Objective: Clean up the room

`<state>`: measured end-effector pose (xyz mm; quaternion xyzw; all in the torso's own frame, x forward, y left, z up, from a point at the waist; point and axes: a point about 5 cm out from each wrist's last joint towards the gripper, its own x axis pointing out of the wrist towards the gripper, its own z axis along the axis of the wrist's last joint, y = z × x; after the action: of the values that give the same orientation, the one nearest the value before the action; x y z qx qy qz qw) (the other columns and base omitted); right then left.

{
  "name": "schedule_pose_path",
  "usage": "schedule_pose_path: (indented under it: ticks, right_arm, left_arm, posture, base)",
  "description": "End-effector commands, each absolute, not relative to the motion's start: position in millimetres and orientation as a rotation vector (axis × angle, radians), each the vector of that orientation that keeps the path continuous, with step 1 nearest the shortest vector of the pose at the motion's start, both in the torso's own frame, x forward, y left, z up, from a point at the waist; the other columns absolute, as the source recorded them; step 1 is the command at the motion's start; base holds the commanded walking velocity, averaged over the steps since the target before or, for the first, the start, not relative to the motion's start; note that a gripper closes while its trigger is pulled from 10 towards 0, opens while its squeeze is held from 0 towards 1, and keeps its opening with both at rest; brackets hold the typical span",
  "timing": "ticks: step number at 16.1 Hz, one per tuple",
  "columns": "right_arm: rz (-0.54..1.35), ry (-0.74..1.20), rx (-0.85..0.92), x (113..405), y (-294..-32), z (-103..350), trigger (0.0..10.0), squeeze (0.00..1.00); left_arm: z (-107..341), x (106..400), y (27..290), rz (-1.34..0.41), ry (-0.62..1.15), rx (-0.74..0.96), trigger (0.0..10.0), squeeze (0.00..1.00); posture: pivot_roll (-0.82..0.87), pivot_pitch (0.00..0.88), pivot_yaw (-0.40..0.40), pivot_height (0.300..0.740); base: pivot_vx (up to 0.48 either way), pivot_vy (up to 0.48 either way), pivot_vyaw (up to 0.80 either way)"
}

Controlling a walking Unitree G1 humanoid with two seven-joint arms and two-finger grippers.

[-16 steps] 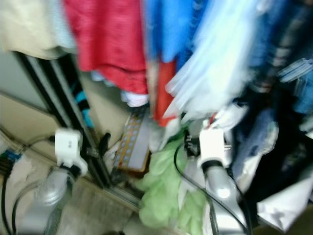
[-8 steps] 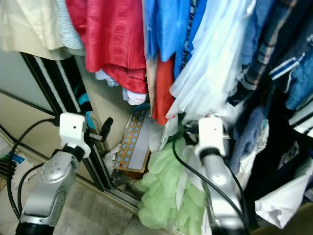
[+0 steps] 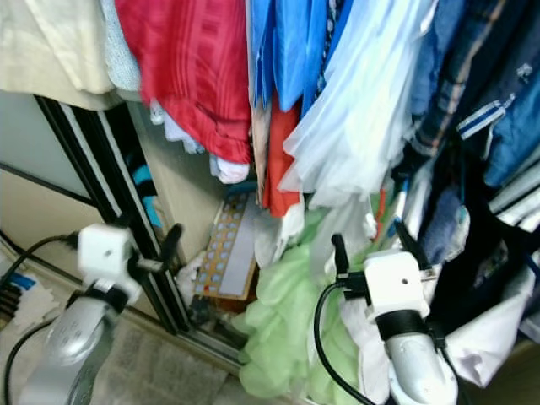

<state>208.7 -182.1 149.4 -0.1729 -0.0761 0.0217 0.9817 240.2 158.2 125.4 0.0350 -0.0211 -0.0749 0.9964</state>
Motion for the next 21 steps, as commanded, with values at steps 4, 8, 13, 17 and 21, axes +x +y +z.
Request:
schedule_pose_path:
  ticks: [4,8,13,17,21]
  right_arm:
    - [0.041,-0.137,-0.249,233,-169,148,10.0,0.00]
    - [0.072,-0.156,-0.148,257,-146,154,10.0,0.00]
    - [0.082,-0.063,-0.107,243,-150,135,10.0,0.00]
    - [0.098,-0.043,-0.132,240,-154,131,10.0,0.00]
    - [0.120,-0.052,-0.119,245,-152,132,10.0,0.00]
  left_arm:
    - [124,242,162,-0.107,-0.043,0.070,10.0,0.00]
    - [128,244,160,-0.063,-0.057,0.099,10.0,0.00]
    - [125,237,168,-0.023,-0.064,0.088,10.0,0.00]
    - [115,231,160,-0.045,-0.044,0.093,10.0,0.00]
    - [117,235,165,0.009,-0.057,0.145,10.0,0.00]
  posture:
    - [-0.08,0.057,0.006,0.740]
    - [-0.07,0.076,0.010,0.740]
    - [-0.07,0.118,-0.003,0.740]
    - [-0.07,0.099,-0.014,0.740]
    - [-0.06,0.073,-0.012,0.740]
  base:
    - [0.000,0.000,0.00]
    - [0.000,0.000,0.00]
    - [0.000,0.000,0.64]
    - [0.000,0.000,0.80]
    - [0.000,0.000,0.63]
